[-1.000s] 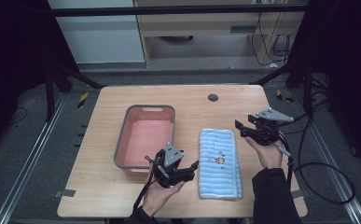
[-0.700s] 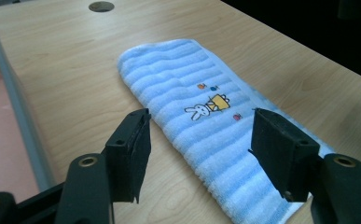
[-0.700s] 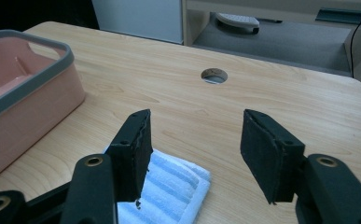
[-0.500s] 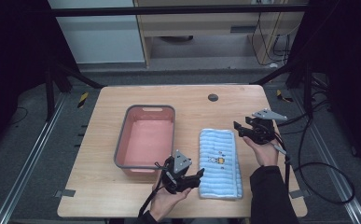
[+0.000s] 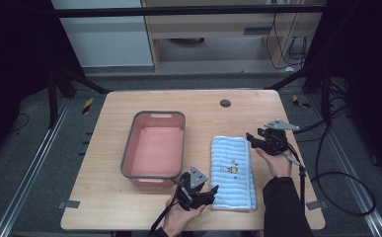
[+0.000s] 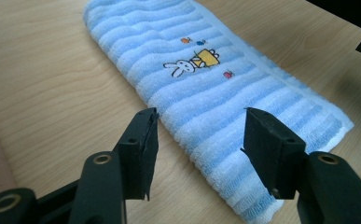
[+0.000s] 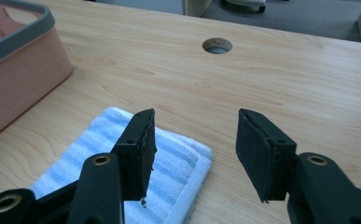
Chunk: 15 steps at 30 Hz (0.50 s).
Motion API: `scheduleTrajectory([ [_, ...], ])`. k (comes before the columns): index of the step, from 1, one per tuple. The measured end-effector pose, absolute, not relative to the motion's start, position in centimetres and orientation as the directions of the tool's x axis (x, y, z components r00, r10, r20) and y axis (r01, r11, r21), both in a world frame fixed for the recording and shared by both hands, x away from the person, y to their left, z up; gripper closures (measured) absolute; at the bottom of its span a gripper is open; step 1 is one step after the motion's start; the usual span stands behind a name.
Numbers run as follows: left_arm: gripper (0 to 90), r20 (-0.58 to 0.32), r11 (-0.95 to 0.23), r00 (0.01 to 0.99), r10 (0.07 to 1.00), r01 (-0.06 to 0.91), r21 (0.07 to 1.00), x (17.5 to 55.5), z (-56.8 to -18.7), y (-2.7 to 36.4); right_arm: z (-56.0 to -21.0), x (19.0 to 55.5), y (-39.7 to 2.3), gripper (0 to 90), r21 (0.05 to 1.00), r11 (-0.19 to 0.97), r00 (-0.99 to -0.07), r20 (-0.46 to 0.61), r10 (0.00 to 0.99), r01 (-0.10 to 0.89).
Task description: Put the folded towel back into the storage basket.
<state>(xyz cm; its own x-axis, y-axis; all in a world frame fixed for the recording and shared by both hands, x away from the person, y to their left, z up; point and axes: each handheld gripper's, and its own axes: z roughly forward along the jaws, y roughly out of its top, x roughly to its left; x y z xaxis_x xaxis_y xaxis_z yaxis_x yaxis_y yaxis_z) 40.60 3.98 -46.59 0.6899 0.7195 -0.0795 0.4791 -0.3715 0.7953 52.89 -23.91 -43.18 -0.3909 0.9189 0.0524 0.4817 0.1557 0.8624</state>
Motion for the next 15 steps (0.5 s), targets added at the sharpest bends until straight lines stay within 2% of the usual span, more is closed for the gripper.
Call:
scheduleTrajectory([
  [15, 47.8, -0.087, -0.401, 0.686, 0.722, 0.518, 0.755, 40.9, -48.9, 2.8, -46.2, 53.3, -23.2, 48.2, 0.819, 0.207, -0.405, 0.033, 0.914, 0.535],
])
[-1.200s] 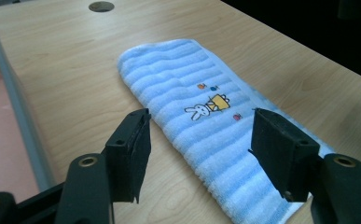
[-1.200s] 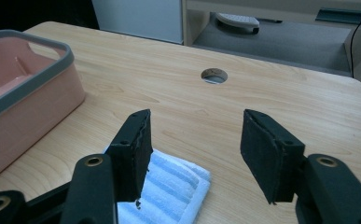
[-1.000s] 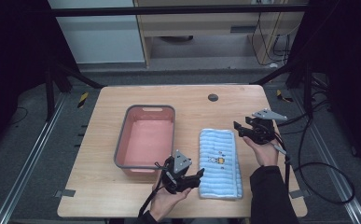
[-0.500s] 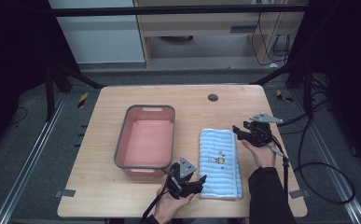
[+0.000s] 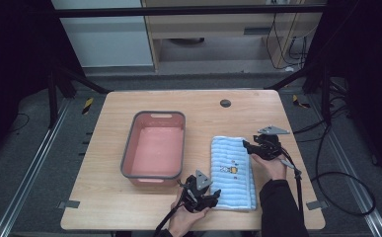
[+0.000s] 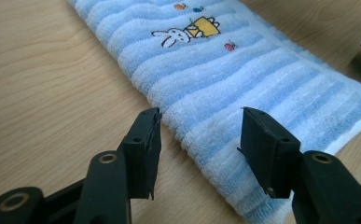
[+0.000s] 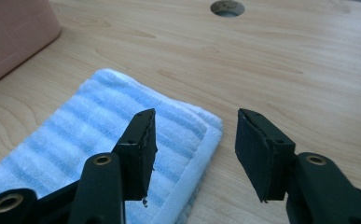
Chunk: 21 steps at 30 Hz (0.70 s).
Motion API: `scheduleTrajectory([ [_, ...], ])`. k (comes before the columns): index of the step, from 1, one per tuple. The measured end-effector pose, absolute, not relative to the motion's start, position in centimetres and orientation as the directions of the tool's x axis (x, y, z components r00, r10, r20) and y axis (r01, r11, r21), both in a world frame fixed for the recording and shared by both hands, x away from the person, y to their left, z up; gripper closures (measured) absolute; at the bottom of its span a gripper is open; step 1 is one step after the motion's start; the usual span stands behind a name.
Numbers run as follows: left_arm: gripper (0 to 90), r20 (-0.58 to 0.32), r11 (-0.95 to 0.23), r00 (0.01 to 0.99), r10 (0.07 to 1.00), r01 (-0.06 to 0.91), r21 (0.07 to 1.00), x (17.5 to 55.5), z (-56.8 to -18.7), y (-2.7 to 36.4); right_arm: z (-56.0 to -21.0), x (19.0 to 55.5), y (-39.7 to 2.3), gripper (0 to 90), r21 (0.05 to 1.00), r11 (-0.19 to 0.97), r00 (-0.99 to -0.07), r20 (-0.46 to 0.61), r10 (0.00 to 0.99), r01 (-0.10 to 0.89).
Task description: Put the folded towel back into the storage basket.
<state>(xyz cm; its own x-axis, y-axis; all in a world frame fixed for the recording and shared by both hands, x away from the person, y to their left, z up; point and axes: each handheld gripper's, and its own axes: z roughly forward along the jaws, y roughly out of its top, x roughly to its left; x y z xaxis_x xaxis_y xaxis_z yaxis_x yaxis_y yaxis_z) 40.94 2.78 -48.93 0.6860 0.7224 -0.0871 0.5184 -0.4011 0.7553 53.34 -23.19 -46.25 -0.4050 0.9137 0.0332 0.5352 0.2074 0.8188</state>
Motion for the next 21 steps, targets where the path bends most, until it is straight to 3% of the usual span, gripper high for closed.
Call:
scheduleTrajectory([
  [12, 49.2, -0.110, -0.394, 0.677, 0.728, 0.545, 0.740, 41.2, -50.0, 2.5, -48.2, 54.2, -22.7, 49.1, 0.786, 0.227, -0.413, 0.039, 0.910, 0.574],
  [21, 55.3, -0.122, -0.383, 0.671, 0.731, 0.552, 0.741, 41.1, -50.3, 2.4, -49.5, 54.9, -22.6, 49.8, 0.767, 0.236, -0.422, 0.049, 0.905, 0.596],
])
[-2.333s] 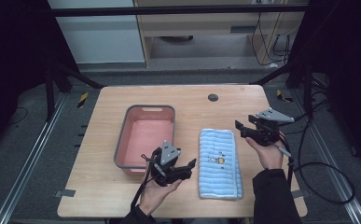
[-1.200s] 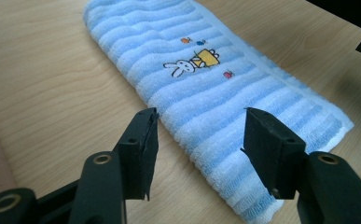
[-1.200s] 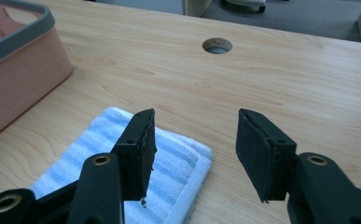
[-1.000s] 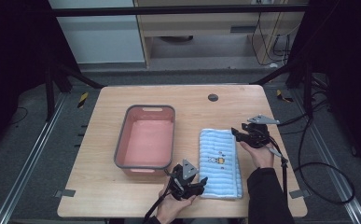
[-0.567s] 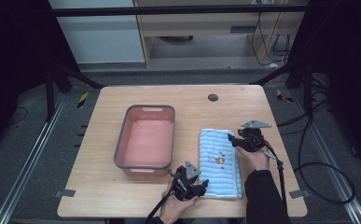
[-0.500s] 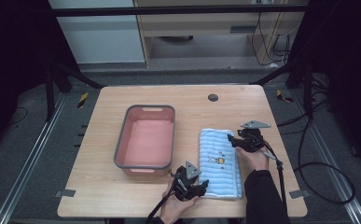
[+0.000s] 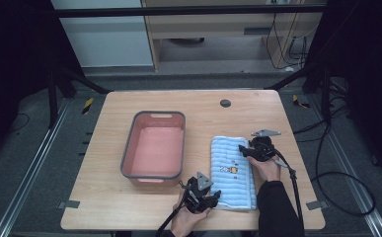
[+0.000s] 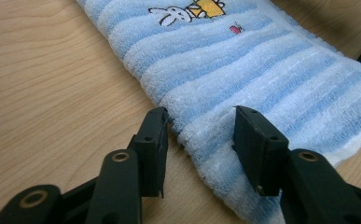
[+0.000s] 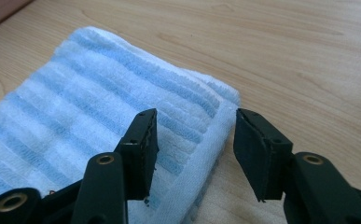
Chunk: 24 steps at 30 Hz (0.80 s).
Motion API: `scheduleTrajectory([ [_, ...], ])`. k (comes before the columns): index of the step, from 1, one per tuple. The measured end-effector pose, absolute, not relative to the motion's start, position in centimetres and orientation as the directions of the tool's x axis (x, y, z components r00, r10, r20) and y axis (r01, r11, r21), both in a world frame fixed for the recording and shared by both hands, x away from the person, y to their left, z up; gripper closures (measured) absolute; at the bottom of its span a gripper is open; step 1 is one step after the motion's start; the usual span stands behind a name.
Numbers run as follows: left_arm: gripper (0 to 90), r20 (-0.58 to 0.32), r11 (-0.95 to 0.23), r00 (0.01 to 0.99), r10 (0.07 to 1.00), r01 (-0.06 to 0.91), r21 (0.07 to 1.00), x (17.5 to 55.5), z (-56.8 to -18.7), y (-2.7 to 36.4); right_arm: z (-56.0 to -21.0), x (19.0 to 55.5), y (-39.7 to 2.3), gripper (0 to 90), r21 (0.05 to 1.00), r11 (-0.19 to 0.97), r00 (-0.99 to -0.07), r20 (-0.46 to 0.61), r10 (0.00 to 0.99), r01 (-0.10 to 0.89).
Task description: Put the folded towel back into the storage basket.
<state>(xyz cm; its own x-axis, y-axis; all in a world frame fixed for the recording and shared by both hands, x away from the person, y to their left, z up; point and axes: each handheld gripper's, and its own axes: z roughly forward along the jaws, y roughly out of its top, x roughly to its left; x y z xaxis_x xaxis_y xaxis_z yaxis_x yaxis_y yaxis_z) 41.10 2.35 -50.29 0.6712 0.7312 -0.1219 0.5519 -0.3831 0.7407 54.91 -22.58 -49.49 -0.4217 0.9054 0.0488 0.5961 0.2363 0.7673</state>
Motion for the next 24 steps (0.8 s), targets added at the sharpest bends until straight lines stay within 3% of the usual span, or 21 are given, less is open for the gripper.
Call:
scheduleTrajectory([
  [14, 71.8, -0.148, -0.376, 0.661, 0.736, 0.581, 0.722, 41.13, -50.10, 1.97, -50.14, 55.06, -22.32, 59.3, 0.733, 0.240, -0.418, 0.066, 0.906, 0.637],
  [18, 76.5, -0.171, -0.359, 0.650, 0.741, 0.598, 0.717, 41.22, -50.08, 1.90, -50.11, 54.95, -22.08, 72.5, 0.731, 0.234, -0.429, 0.089, 0.899, 0.641],
  [24, 81.6, -0.156, -0.357, 0.649, 0.745, 0.585, 0.728, 41.14, -50.07, 1.83, -50.07, 54.85, -21.94, 80.5, 0.731, 0.230, -0.437, 0.103, 0.894, 0.642],
])
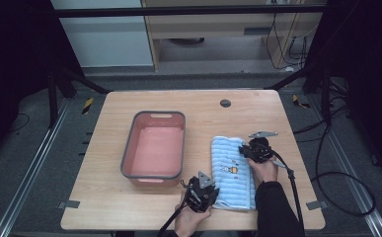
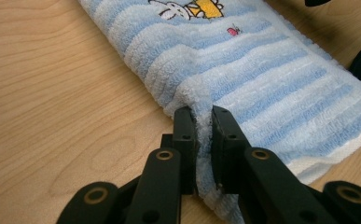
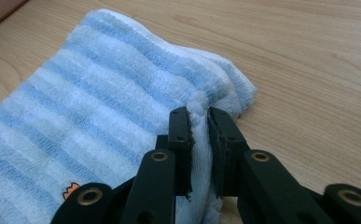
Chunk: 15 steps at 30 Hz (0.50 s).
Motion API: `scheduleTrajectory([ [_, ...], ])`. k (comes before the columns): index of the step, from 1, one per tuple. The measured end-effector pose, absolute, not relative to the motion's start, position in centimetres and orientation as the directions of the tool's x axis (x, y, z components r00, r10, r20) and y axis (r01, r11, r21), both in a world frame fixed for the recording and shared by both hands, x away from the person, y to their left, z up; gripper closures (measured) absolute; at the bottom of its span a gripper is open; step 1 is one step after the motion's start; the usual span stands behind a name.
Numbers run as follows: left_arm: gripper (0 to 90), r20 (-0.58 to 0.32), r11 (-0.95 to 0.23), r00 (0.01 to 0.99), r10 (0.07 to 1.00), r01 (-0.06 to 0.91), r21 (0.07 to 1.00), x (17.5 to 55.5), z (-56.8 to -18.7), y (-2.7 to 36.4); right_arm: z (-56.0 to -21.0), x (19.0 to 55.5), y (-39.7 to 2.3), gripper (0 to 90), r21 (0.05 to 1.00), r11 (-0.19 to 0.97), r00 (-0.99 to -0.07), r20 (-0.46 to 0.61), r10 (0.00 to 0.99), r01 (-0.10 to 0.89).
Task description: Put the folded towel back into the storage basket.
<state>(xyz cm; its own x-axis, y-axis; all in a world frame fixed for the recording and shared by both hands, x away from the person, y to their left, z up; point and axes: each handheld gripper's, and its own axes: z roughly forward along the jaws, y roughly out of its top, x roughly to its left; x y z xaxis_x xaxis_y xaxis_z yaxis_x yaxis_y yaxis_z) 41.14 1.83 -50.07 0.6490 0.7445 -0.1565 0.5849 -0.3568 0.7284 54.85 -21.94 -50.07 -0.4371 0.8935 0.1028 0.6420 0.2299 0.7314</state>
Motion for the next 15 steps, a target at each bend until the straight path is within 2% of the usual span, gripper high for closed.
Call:
scheduleTrajectory([
  [8, 83.4, -0.171, -0.339, 0.654, 0.737, 0.576, 0.744, 41.1, -49.9, 2.1, -49.8, 54.7, -22.0, 82.5, 0.737, 0.214, -0.436, 0.120, 0.892, 0.641],
  [15, 83.7, -0.176, -0.322, 0.670, 0.721, 0.549, 0.771, 40.7, -49.0, 2.6, -48.2, 54.0, -22.2, 82.7, 0.772, 0.210, -0.455, 0.113, 0.883, 0.599],
])
